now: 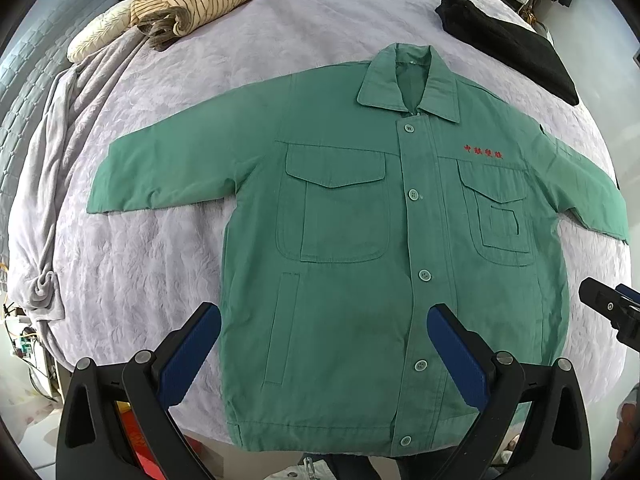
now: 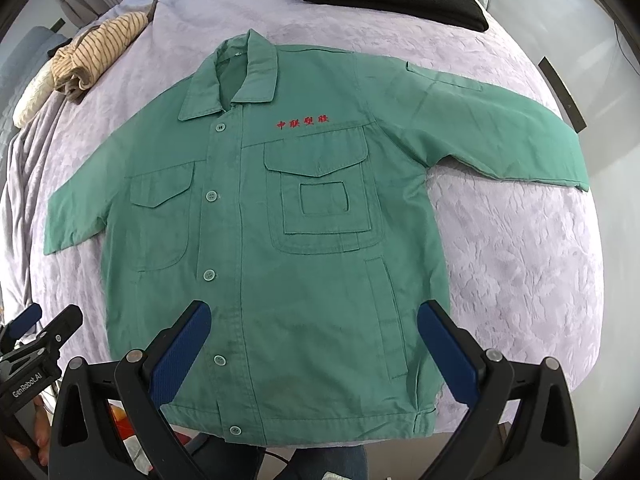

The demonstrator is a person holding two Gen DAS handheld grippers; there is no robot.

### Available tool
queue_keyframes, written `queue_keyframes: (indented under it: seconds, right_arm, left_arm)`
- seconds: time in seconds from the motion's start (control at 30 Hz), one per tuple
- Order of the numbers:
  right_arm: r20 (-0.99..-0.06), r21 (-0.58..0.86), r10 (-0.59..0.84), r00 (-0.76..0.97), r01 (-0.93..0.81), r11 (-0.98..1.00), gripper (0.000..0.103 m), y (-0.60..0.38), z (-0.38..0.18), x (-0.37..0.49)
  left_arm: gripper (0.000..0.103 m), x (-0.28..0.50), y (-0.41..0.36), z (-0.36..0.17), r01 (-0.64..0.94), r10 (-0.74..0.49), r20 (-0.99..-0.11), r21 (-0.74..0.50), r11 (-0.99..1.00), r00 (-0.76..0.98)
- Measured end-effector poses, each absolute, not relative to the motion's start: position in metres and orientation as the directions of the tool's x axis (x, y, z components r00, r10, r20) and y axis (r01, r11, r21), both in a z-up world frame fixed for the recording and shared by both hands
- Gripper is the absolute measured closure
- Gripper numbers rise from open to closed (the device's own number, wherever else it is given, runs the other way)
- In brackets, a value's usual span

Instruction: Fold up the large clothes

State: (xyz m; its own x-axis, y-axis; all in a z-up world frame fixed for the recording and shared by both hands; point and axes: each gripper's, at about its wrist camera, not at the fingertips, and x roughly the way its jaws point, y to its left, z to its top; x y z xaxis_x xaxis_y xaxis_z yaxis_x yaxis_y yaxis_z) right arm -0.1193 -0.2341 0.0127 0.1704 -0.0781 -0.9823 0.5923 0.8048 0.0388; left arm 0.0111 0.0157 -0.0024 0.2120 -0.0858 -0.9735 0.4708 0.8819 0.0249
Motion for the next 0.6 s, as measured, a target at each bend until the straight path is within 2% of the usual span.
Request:
queue_keyframes:
  seconds: [0.6]
  right_arm:
    - [-0.982,0.036,-0.081,0.169,0.593,0.804,0.000,-0.2293,0.0140,-0.1230]
  left_arm:
    - [0.000,0.0057,0.0186,-0.0040,0.472,-0.082,-0.974,0.027,0.881,0.209]
